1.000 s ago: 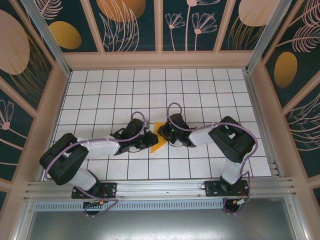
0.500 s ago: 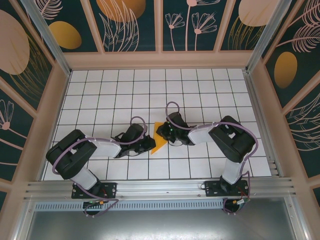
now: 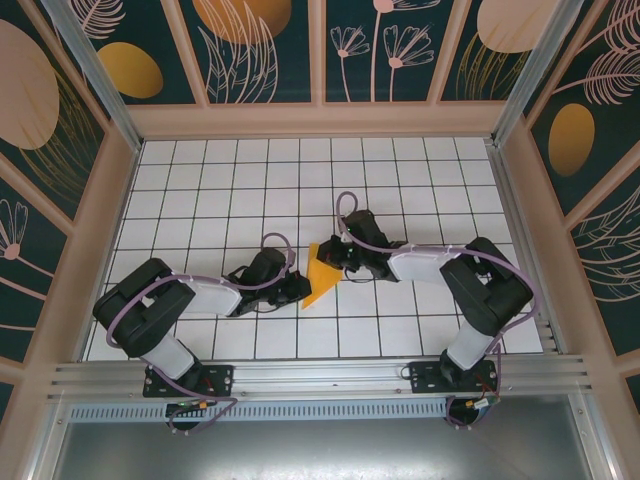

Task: Fold a paper plane with a square sheet of paper (pick it up from the middle)
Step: Fourth fold the wing at the center of the table.

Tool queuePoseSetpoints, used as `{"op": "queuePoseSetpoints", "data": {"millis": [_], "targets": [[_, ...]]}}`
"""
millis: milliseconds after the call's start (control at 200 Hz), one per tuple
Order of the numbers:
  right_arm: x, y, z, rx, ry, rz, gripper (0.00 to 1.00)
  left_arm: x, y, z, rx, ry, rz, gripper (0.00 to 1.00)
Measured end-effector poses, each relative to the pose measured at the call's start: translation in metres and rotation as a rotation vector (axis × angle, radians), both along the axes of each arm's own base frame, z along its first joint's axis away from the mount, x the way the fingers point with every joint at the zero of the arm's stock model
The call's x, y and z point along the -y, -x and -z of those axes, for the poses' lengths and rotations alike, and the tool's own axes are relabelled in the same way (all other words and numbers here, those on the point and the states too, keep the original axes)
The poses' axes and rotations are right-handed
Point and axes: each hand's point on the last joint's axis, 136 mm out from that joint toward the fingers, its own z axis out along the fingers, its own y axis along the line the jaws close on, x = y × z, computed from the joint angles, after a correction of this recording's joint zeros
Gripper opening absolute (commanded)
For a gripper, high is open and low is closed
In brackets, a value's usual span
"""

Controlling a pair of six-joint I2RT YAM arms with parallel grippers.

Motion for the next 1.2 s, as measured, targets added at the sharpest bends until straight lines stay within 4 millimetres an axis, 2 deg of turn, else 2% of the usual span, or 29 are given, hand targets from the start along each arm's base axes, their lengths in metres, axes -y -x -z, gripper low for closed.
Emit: {"op": "queuePoseSetpoints", "data": {"millis": [105, 235, 360, 540, 676, 1201], "targets": [[-0.011, 0.013, 0.007, -0.018, -0.003, -0.052, 0.00, 0.000, 0.000, 0.000, -0.001, -0.004, 0.004, 0.12], [-0.019, 0.025, 0.029, -0.058, 0.015, -0.092, 0.00, 0.000, 0.000, 0.001, 0.000, -0.007, 0.007, 0.10], [-0.017, 0.026, 0.046, -0.084, 0.038, -0.089, 0.00, -0.001, 0.000, 0.001, 0.001, -0.011, 0.007, 0.08], [-0.017, 0.023, 0.049, -0.083, 0.036, -0.082, 0.00, -0.001, 0.000, 0.001, 0.001, -0.014, 0.008, 0.05], [-0.009, 0.012, 0.049, -0.073, 0.019, -0.055, 0.00, -0.001, 0.000, 0.001, 0.002, -0.014, 0.008, 0.04], [0.042, -0.052, 0.048, -0.033, 0.011, 0.095, 0.03, -0.001, 0.001, 0.002, 0.019, -0.012, 0.019, 0.03]]}}
